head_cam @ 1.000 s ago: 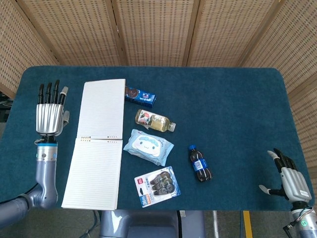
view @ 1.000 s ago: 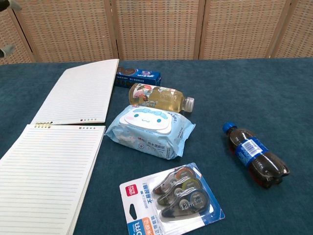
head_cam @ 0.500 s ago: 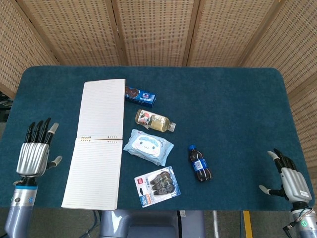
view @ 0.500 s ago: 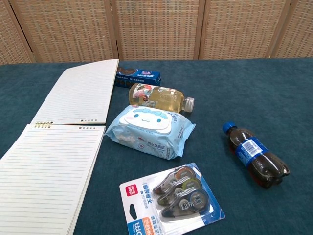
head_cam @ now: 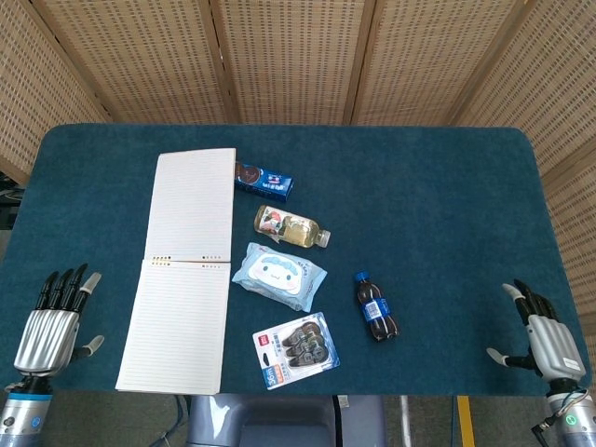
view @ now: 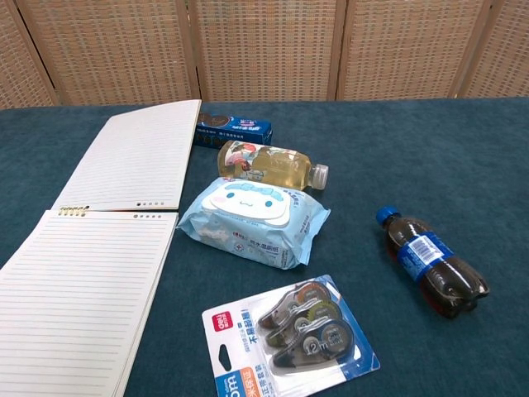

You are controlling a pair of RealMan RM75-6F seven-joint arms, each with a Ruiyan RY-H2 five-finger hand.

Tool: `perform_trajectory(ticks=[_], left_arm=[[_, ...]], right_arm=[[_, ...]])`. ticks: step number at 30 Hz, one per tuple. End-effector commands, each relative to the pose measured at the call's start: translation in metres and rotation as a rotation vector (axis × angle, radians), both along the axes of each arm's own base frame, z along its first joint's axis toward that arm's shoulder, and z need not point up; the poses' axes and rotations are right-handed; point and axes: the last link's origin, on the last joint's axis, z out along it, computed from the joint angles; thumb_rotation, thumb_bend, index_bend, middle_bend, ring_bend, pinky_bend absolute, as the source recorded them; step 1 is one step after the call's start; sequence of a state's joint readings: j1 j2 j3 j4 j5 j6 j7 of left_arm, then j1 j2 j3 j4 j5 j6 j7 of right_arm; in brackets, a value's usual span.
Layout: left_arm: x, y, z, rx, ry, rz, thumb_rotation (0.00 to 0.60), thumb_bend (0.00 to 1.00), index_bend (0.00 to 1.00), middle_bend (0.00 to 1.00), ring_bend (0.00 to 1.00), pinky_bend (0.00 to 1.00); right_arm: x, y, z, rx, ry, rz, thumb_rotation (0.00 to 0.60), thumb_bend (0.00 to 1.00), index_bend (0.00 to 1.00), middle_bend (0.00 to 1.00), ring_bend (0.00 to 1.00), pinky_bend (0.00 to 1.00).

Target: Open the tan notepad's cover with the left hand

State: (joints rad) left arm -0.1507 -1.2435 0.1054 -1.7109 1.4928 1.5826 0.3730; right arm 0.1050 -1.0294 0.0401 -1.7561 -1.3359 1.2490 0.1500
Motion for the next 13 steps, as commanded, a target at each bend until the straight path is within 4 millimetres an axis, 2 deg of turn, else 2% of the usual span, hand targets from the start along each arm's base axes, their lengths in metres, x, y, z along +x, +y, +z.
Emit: perform_trajectory(ticks=[1,13], left_arm=[[-0.0039,-0.0039,0.0016,-0.018,0.000,0.001,0.600,0.10,0.00,0.00,0.00,0.00],[-0.0016,-0.0082,0.0005,-0.033,0.006,-0.016,0.600,0.10,0.00,0.00,0.00,0.00]], right_arm=[[0.0005,0.0002,-0.0005,0.005,0.003,0.005,0.600,0.16,0.06,0.00,0.00,0.00],[0.0004,-0.0006,-0.0010,0.007,0.003,0.005,0.600,0.16,0.06,0.00,0.00,0.00]])
